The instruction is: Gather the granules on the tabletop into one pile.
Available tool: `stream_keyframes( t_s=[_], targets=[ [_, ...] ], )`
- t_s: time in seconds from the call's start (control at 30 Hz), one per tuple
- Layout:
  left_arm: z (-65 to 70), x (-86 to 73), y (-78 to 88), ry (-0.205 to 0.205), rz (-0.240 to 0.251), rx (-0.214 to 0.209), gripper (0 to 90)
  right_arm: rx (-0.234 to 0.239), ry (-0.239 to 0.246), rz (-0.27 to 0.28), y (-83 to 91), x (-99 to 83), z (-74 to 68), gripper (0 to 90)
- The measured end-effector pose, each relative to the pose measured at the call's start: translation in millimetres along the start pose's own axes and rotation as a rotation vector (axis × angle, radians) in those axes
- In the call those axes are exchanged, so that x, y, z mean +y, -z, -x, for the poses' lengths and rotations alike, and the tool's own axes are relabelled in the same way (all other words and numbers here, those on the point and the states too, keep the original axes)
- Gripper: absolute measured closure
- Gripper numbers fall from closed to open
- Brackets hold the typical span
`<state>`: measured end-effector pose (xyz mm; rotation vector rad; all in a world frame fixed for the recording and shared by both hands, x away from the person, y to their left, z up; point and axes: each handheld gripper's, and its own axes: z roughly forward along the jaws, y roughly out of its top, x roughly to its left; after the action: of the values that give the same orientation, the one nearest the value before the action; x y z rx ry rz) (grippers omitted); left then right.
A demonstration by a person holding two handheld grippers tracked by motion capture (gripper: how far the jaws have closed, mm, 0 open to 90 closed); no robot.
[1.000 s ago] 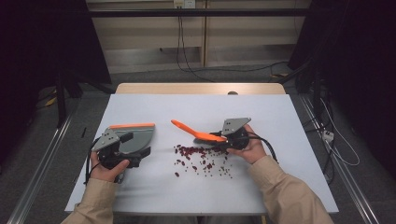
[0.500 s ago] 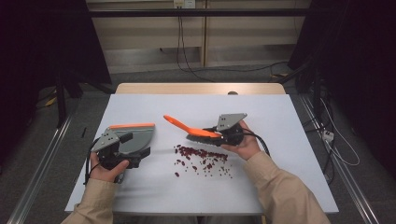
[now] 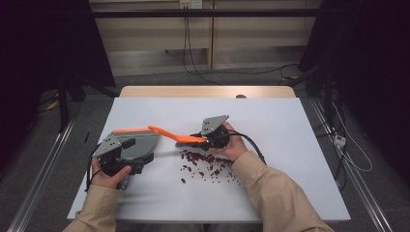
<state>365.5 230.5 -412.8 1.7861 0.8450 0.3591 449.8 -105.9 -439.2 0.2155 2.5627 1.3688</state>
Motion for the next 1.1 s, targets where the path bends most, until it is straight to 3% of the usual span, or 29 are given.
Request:
stream_keyframes(
  t_s=[0.3,0.5,0.73,0.97,1.1],
  targets=[
    [-1.2,-3.4,5.3,-0.002,-0.007,0.004,4.7,0.066,0.011,0.002,16.7,-3.5,-24.2,71.1],
    [-1.4,-3.9,7.4,-0.005,-0.002,0.004,4.7,0.026,-0.013,0.033,27.1,-0.6,-24.6,71.1],
    [-0.9,-3.6,6.4,-0.005,-0.004,0.000,4.7,-0.085,-0.132,0.102,49.1,7.7,-21.1,71.1],
    [0.4,-3.3,5.9,-0.007,-0.003,0.000,4.7,-0.176,-0.349,0.159,53.2,11.9,-35.0,71.1],
    [0.0,-3.2,6.7,-0.009,0.000,0.005,4.8,-0.209,-0.447,0.175,49.1,12.0,-46.7,71.1]
  ],
)
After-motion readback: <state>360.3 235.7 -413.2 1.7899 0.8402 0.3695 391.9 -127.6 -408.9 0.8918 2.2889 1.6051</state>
